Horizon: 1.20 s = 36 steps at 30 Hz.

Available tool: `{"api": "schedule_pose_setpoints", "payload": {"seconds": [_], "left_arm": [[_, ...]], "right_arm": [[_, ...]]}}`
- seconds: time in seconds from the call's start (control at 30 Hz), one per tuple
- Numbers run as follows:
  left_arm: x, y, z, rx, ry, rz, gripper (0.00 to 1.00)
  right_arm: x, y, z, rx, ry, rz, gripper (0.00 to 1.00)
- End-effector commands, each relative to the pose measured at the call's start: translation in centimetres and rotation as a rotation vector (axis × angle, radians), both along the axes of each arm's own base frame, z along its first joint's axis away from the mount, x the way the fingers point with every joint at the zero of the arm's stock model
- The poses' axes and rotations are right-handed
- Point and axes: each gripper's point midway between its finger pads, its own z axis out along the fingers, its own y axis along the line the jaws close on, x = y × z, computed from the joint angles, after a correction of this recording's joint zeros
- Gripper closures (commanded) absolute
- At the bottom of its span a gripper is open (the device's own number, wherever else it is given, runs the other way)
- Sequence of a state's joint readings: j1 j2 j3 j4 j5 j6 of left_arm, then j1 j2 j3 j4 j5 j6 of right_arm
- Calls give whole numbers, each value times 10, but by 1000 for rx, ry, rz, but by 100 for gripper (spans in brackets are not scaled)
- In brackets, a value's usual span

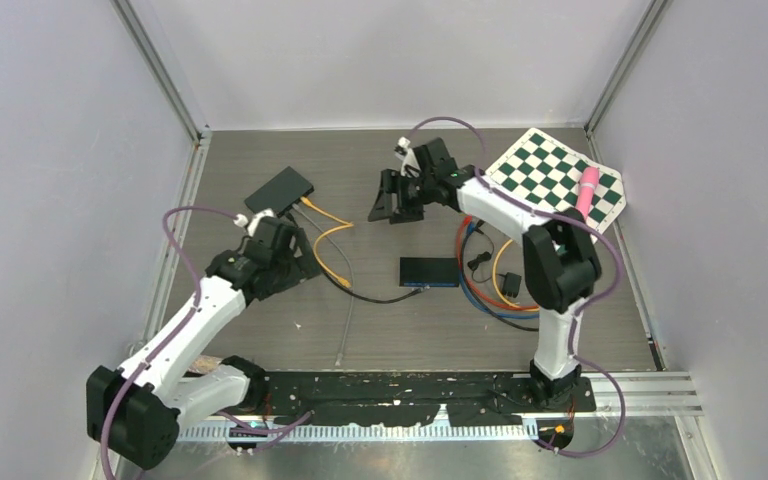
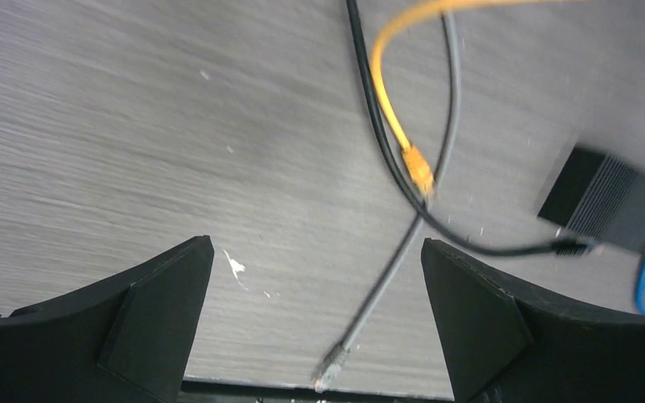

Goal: Pull the plug from the switch port
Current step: Move the switch port to the center of the board.

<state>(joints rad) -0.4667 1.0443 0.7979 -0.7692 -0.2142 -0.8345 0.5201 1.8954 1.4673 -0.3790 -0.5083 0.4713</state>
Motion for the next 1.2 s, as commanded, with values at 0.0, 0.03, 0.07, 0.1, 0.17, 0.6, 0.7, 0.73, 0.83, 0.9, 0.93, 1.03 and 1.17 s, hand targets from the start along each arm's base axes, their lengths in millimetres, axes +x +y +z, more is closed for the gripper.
{"api": "schedule_pose_setpoints", "payload": {"seconds": [0.0, 0.03, 0.07, 0.1, 0.17, 0.6, 0.7, 0.73, 0.83, 0.9, 0.93, 1.03, 1.17], "left_arm": [[24, 37, 28, 29, -95, 83, 0], [27, 41, 30, 15, -110, 95, 0], [31, 46, 33, 0, -123, 110, 0], [33, 50, 34, -11, -132, 116, 0], [36, 57, 36, -18, -144, 129, 0], [51, 73, 17, -60, -99, 152, 1], [59, 64, 14, -110, -116, 105, 1], [60, 63, 13, -115, -116, 98, 0], [63, 67, 7, -111, -95, 108, 0], [64, 68, 4, -117, -81, 112, 0], [66, 68, 3, -119, -78, 109, 0], [68, 67, 0, -125, -66, 104, 0], [73, 66, -4, -125, -62, 103, 1]], "right_arm": [[34, 41, 14, 50, -16, -49, 30], [37, 49, 3, 51, 20, -59, 30], [45, 58, 13, 74, 2, -66, 30], [49, 65, 0, 61, 24, -87, 30], [64, 80, 2, 74, 22, -111, 31], [39, 114, -56, 18, 171, -57, 43], [27, 116, -60, 4, 176, -25, 58], [23, 117, -55, 9, 165, -9, 63], [3, 110, -49, 22, 145, 20, 87], [-15, 102, -50, 30, 144, 40, 94], [-32, 95, -64, 12, 179, 50, 95], [-66, 93, -50, 65, 174, 110, 95], [-121, 87, -48, 71, 200, 202, 95]]}}
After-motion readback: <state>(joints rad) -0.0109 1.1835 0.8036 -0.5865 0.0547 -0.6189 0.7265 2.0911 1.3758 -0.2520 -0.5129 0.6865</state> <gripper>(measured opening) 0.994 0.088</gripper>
